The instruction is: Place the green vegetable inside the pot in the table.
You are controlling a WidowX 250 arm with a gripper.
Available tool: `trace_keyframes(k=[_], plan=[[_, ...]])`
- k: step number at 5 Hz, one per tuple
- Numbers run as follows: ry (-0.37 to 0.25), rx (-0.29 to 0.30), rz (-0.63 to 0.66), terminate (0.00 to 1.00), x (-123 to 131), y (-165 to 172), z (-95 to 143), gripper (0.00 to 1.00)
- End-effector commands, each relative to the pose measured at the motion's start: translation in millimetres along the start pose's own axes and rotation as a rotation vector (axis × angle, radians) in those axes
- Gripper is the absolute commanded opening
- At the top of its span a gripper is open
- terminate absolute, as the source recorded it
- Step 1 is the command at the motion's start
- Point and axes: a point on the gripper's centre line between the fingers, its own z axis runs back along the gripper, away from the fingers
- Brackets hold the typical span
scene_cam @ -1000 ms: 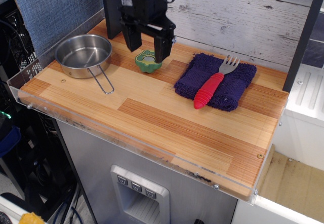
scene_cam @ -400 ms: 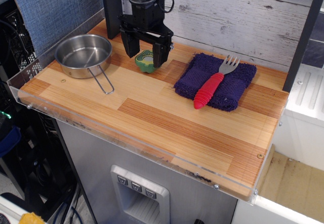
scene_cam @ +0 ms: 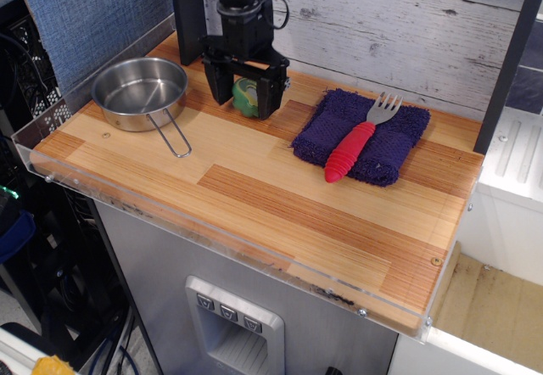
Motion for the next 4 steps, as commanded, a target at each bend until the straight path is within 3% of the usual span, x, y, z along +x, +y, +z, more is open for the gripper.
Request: trace_keyframes(k=[1, 2, 4], plan=[[-0.030, -0.035, 0.048, 0.00, 6.7, 8.0, 2.4, 1.00], [-0.027, -0.033, 0.054, 0.00, 3.6, 4.4, -0.3, 0.00], [-0.066, -0.062, 0.070, 0.00, -2.5, -1.4, 15.0, 0.00]])
